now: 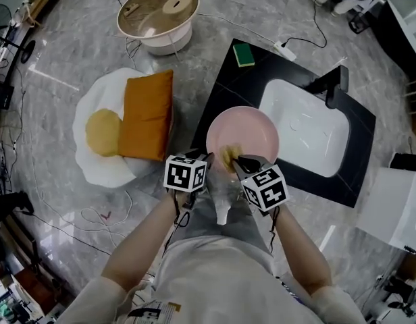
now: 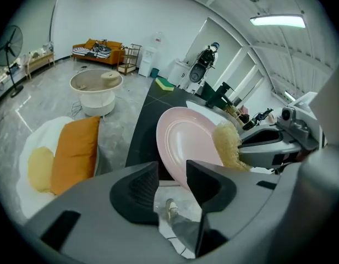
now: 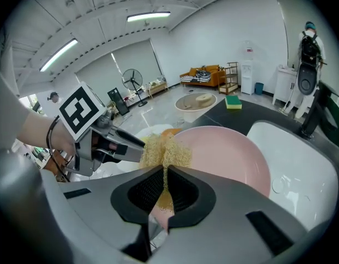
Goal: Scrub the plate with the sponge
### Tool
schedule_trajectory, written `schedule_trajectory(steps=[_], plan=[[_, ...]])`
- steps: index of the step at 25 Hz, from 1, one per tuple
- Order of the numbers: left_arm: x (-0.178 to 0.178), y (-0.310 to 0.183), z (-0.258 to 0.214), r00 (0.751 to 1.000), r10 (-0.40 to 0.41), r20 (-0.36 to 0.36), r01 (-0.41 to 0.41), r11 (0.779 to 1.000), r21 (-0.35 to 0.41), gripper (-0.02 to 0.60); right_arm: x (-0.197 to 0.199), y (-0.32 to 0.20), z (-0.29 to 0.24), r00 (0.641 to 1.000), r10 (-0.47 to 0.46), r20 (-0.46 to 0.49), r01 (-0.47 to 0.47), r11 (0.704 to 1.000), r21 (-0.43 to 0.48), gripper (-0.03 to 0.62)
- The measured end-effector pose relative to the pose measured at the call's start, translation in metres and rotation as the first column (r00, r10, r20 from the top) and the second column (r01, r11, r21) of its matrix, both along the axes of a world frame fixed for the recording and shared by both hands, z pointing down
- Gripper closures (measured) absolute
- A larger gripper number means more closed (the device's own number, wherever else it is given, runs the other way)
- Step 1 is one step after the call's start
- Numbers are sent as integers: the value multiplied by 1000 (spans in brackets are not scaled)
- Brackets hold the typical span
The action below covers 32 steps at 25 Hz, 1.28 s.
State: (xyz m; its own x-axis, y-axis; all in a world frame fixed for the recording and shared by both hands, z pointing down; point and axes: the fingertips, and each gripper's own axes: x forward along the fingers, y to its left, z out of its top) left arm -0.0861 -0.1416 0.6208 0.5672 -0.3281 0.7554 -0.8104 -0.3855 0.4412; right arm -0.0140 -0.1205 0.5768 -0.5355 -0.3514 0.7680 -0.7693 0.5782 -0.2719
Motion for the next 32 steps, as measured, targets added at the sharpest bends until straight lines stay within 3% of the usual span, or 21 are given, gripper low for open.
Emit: schedule_trajectory(steps=[10,14,22,32], plan=[[19,5,40,994,-52,-93,40,992,-123,420,16,7,63,989,-37,-142,27,997,-78,548],[25,2,42,989,-81,-123,65,989,-130,467,15,13,74,980,-90,-176,74,992,-100,548],[16,-2,43,984,-129,-126,109,982,-154,492,4,5,84,965,-175,-194,153,981,-123,548],[12,3,44,979,-148,-139,123,977,-177,500,-18,-51,85,972,-136,-194,126,990,-63,548]])
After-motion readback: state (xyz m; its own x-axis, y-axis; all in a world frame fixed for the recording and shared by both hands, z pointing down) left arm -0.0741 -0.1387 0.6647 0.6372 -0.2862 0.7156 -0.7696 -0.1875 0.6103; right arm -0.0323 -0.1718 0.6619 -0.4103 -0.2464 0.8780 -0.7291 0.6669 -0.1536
